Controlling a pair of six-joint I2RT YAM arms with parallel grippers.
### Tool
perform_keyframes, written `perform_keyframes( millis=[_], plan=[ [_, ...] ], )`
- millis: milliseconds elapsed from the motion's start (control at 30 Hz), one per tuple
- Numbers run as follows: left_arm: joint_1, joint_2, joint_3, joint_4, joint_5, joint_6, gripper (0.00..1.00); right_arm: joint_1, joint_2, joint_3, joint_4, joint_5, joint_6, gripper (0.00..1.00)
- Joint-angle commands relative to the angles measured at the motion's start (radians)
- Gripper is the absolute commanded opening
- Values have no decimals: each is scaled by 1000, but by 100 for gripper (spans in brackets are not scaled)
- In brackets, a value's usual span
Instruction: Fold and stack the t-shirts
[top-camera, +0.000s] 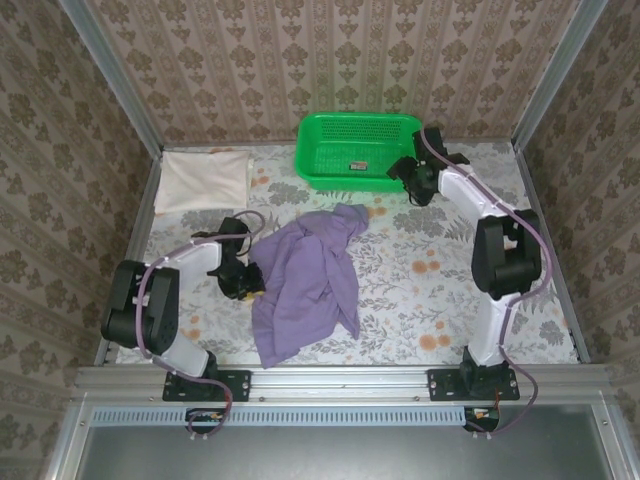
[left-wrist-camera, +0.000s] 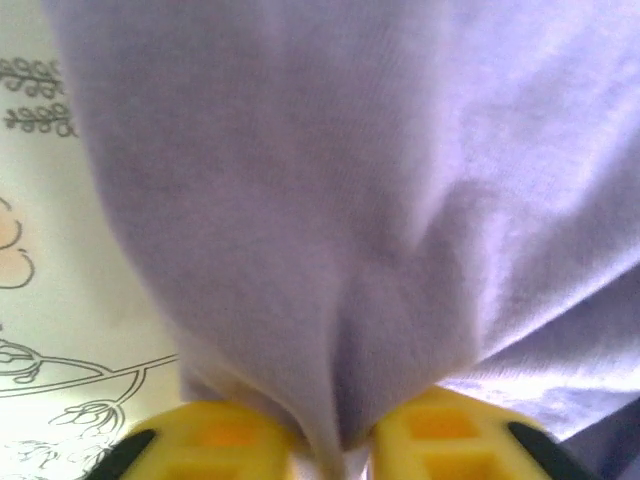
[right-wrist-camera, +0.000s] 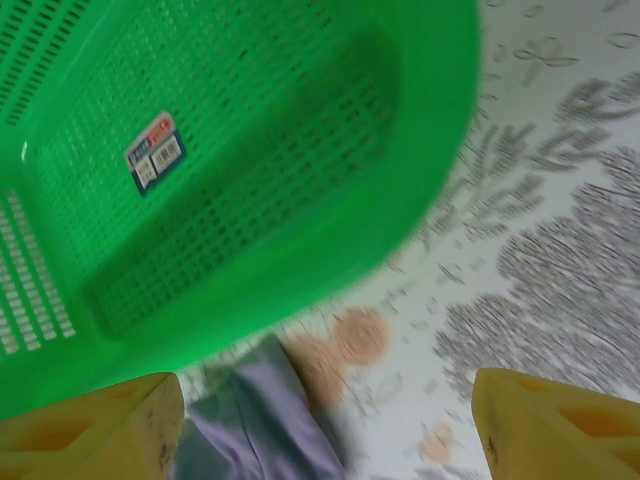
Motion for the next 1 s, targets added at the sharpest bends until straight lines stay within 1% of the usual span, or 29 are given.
perform_keyframes(
  millis=[0,33,100,133,200,233,300,400,500,667,800,933,967],
  plan=[
    [4,58,29,44,31,20,5,-7,58,69,-36,17,62,74],
    [4,58,45,40,37,28,0,-9,70,75,-23,37,66,73],
    [5,44,74,32,50,43,0,-11,93,92,-16,67,74,70],
    [4,32,89,25,50,53,0,-11,109,110,8,80,77,68],
    [3,10,115,10,41,72,0,-12,142,149,-5,94,84,63],
    [4,-1,126,1,31,81,0,-12,161,169,-21,98,90,58],
    [4,-21,148,-17,13,100,0,-15,195,201,-68,116,103,43],
    [4,-46,169,-29,2,116,0,-31,198,189,-79,175,122,23],
    [5,-71,171,-24,2,123,0,-65,175,150,-66,210,135,10],
    [4,-97,168,-20,4,130,0,-156,99,74,-61,254,136,2],
    [5,-94,165,-13,18,131,0,-242,0,-39,-49,307,157,0],
    [4,-79,174,-4,22,132,0,-335,-122,-186,-16,377,244,0],
    [4,-72,179,-3,23,134,0,-356,-143,-218,20,387,263,0]
  ],
)
